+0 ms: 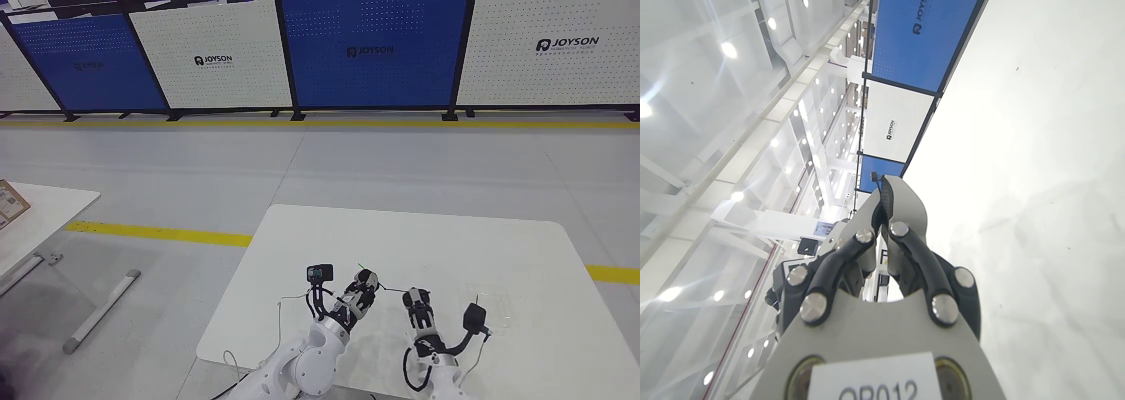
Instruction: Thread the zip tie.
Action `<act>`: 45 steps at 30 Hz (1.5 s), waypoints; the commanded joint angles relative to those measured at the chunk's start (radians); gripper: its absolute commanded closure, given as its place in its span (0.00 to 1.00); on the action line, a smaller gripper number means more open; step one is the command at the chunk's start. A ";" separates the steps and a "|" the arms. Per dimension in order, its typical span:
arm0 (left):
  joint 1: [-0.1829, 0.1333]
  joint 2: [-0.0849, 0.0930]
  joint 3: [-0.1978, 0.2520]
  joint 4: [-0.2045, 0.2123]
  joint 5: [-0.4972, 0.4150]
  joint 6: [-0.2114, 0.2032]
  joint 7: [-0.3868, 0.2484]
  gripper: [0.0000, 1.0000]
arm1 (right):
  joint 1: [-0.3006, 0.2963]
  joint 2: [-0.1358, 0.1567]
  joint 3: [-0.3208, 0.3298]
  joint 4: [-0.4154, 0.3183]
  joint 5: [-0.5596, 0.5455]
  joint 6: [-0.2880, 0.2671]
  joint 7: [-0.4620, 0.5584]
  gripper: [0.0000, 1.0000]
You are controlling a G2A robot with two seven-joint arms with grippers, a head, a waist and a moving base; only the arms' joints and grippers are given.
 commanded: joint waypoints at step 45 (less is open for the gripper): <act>0.000 0.000 0.000 0.000 0.000 0.000 0.000 1.00 | -0.020 -0.004 0.009 -0.014 -0.012 -0.010 -0.008 1.00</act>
